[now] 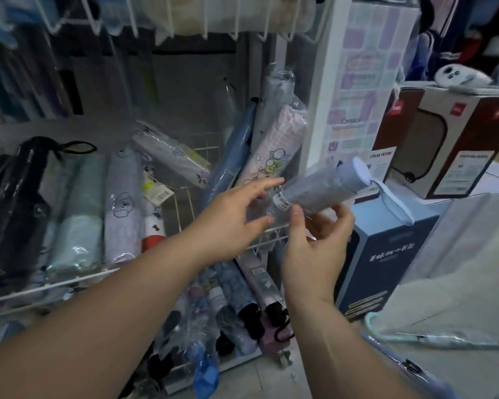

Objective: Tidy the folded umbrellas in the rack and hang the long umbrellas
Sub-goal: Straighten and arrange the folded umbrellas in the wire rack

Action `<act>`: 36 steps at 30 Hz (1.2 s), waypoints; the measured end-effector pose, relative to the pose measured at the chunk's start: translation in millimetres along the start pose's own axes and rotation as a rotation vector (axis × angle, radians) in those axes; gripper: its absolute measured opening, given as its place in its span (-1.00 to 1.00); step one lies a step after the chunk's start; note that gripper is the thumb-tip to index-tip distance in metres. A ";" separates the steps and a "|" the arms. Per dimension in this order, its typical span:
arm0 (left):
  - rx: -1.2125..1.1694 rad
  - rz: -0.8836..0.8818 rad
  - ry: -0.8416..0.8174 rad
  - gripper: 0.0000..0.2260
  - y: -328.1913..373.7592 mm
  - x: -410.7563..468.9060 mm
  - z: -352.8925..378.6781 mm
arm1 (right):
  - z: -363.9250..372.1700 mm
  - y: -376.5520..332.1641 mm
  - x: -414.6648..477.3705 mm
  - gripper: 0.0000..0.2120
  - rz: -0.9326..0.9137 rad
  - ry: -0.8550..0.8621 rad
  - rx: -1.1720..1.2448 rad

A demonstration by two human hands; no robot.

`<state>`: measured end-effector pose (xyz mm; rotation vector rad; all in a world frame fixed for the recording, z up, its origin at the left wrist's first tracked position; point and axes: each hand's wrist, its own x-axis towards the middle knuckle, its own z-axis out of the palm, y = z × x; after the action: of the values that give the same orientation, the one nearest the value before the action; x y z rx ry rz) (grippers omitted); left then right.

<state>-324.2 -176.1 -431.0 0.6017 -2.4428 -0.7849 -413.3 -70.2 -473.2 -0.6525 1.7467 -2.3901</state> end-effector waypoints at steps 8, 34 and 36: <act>-0.257 0.060 0.123 -0.44 -4.2 9.4 13.3 | 1.8 -5.0 7.4 -0.64 -0.188 -0.046 -0.060; -0.399 -0.489 0.734 -0.55 -37.2 -46.0 -134.6 | 170.9 -27.6 -18.6 -0.45 0.085 -0.917 -0.114; -0.083 -0.496 0.680 -0.55 -40.8 -58.1 -154.5 | 185.1 -29.3 -31.1 -0.47 0.086 -0.947 -0.116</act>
<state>-179.6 -237.6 -365.9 1.2349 -1.6483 -0.7034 -306.2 -213.4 -409.0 -1.3814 1.4073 -1.4799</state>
